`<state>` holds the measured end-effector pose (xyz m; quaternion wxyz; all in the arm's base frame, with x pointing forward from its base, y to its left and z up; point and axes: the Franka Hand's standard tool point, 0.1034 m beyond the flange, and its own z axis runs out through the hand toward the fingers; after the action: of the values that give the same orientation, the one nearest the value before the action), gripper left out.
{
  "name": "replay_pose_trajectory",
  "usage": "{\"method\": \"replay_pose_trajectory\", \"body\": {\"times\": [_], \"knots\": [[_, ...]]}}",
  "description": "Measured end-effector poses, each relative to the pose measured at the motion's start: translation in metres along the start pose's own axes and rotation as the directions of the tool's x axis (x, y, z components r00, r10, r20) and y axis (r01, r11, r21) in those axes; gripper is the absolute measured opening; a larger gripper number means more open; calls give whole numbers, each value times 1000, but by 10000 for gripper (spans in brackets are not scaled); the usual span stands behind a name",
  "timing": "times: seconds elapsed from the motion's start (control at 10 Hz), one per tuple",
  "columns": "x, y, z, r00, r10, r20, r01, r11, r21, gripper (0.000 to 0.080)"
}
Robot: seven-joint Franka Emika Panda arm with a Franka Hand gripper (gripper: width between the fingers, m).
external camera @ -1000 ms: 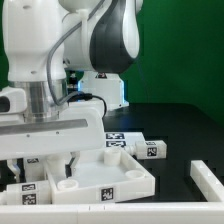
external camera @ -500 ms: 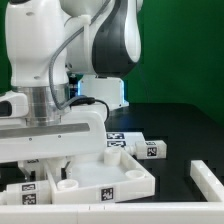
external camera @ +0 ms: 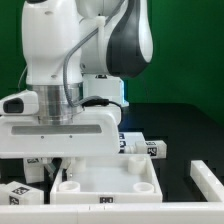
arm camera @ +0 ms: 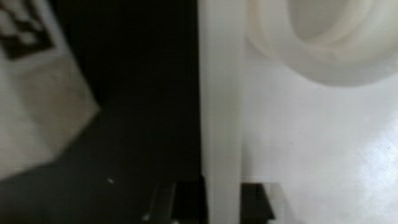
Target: Assemble square table
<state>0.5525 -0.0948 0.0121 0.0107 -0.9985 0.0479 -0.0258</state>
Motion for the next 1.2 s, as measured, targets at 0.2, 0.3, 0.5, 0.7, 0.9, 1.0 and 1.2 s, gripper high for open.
{"method": "replay_pose_trajectory", "body": {"times": [0.2, 0.3, 0.5, 0.7, 0.9, 1.0, 1.2], "knots": [[7, -10, -3, 998, 65, 19, -66, 998, 19, 49], [7, -23, -2, 998, 53, 21, -53, 998, 26, 49], [10, -43, 4, 1000, -1, 1, 1, 1000, 30, 49], [14, -46, 4, 999, -31, -29, 32, 999, 24, 49], [14, -45, 4, 999, -30, -30, 30, 999, 24, 49], [14, -45, 4, 999, -30, -30, 30, 999, 24, 49], [18, -55, 4, 998, -45, -47, 45, 999, 14, 49]]}}
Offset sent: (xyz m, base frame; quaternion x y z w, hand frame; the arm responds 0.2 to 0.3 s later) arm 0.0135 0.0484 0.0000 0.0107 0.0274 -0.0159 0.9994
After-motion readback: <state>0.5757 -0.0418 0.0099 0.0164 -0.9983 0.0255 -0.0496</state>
